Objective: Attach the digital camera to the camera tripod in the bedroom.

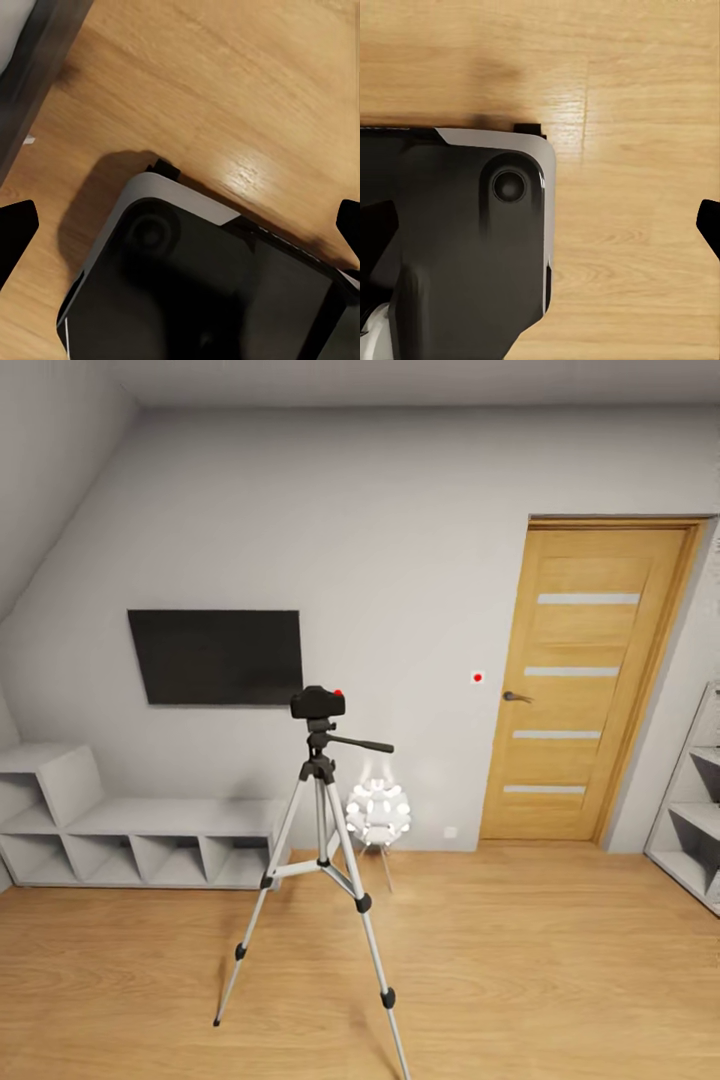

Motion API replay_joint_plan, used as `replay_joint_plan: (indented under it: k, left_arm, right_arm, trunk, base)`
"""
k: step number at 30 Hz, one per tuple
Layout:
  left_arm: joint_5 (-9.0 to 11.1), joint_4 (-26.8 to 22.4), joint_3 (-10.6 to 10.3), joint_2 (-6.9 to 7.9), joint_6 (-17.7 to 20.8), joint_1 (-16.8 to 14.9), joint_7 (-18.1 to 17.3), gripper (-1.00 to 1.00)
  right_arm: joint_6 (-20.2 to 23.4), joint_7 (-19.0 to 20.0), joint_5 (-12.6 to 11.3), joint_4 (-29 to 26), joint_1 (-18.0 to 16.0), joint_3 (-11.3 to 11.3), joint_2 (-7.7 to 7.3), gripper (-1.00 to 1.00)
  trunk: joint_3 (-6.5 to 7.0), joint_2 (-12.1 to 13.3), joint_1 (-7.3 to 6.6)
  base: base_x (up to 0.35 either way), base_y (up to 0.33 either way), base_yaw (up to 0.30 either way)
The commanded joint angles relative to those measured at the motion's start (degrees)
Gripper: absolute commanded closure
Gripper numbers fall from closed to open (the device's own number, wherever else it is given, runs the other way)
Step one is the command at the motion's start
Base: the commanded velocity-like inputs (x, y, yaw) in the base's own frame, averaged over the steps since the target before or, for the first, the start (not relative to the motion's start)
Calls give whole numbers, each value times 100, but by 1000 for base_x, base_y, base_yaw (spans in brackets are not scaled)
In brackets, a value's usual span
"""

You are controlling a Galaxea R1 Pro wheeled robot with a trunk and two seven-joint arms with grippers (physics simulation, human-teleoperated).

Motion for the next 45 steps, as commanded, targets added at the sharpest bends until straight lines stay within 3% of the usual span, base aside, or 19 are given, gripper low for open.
replay_joint_plan:
  k: [1,20,45]
  left_arm:
    - [-12,3,46,-1,-14,-1,8,-100]
    - [-11,3,44,-1,-13,-1,8,-100]
    - [-11,3,44,-1,-13,-1,8,-100]
  right_arm:
    - [-31,32,-64,19,-6,45,0,-100]
    - [-30,32,-60,19,-6,44,0,-100]
    - [-26,24,17,10,-6,102,1,-100]
  trunk:
    - [7,-3,2]
    - [174,-3,2]
    - [186,-3,2]
  base:
    - [0,0,-72]
    - [0,0,-68]
    - [0,0,-4]
